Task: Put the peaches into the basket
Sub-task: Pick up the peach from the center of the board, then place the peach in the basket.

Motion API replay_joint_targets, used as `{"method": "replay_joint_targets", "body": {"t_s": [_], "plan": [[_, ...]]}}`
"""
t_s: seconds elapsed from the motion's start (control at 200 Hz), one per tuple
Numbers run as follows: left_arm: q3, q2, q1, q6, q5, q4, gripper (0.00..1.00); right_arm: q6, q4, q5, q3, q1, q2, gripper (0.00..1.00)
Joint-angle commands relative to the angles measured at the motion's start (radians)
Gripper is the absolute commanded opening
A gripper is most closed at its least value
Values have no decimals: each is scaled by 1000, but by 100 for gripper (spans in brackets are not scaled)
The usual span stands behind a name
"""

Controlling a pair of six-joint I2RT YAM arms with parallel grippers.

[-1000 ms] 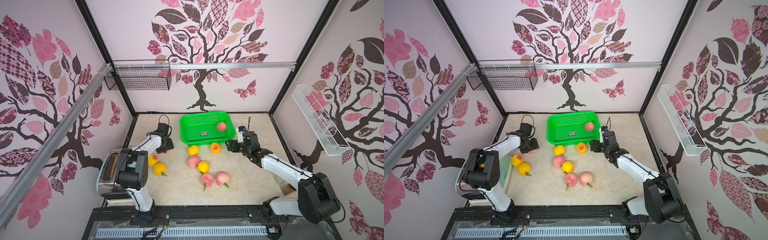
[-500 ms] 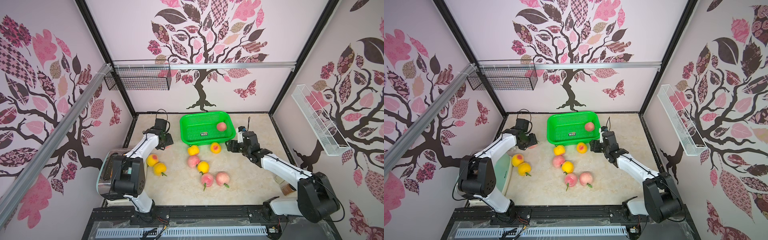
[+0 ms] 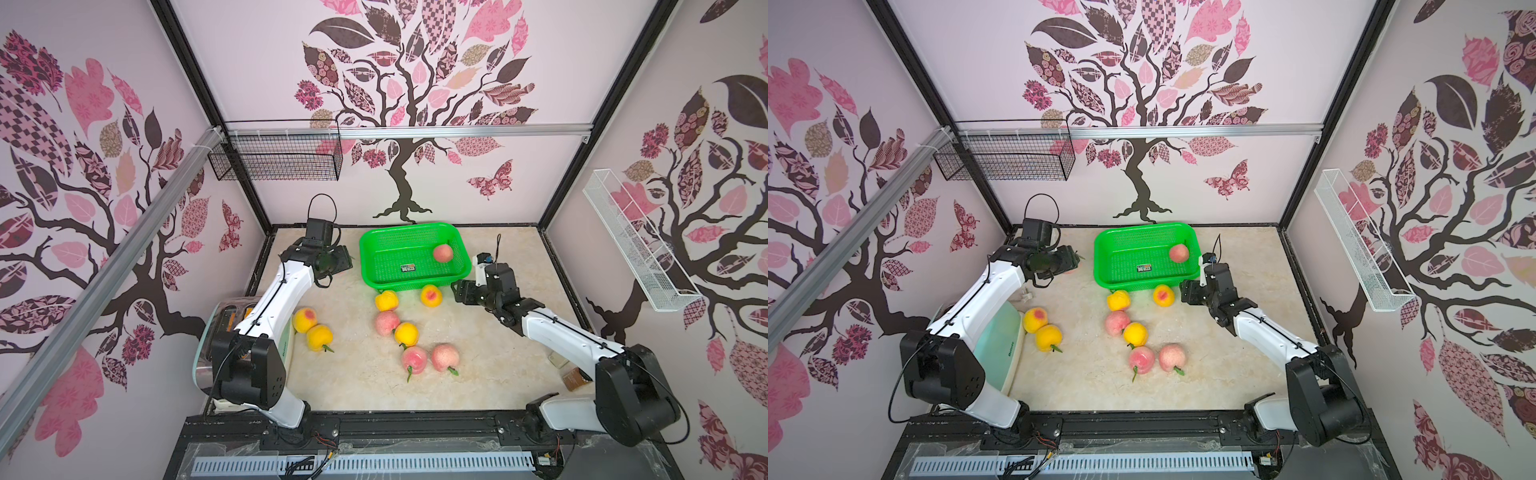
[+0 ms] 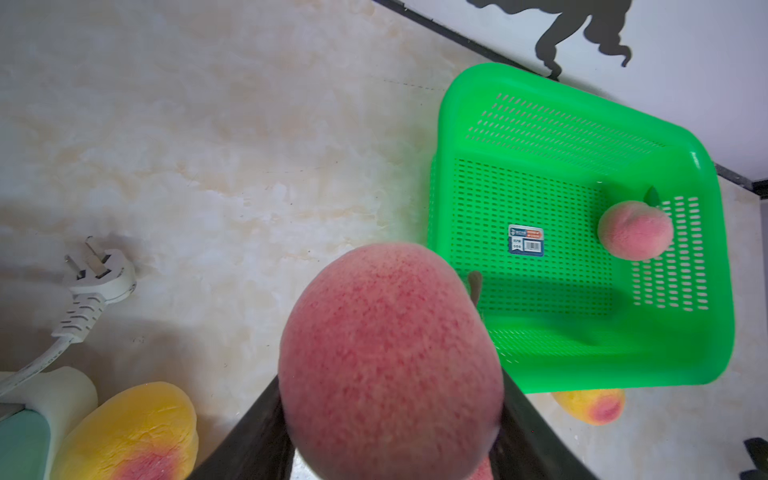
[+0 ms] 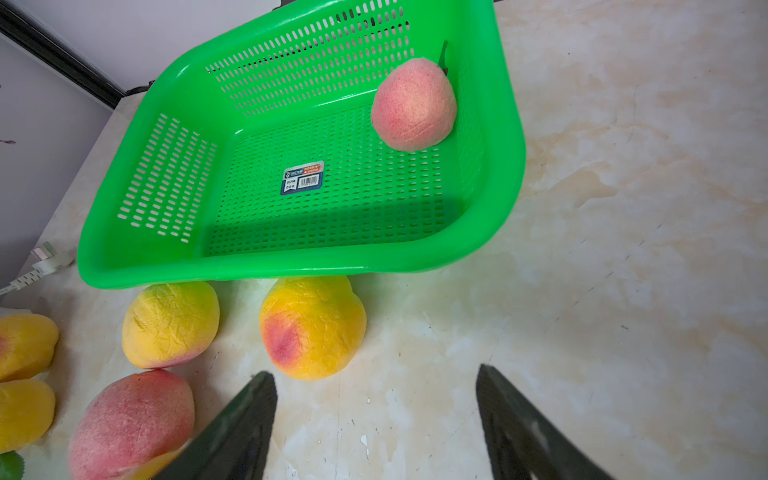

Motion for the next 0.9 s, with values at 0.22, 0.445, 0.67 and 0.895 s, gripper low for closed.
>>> {"method": "replay_joint_targets", "body": {"t_s": [0.22, 0.445, 0.67, 0.895], "plan": [[172, 98, -25, -31, 70, 6, 59, 8, 29, 8, -9, 9, -3, 77], [249, 164, -53, -37, 59, 23, 59, 6, 36, 18, -15, 13, -5, 77], [341, 267, -78, -43, 53, 34, 59, 3, 40, 23, -11, 13, 24, 77], [486, 403, -114, -28, 39, -5, 59, 3, 41, 26, -12, 16, 23, 77]]}}
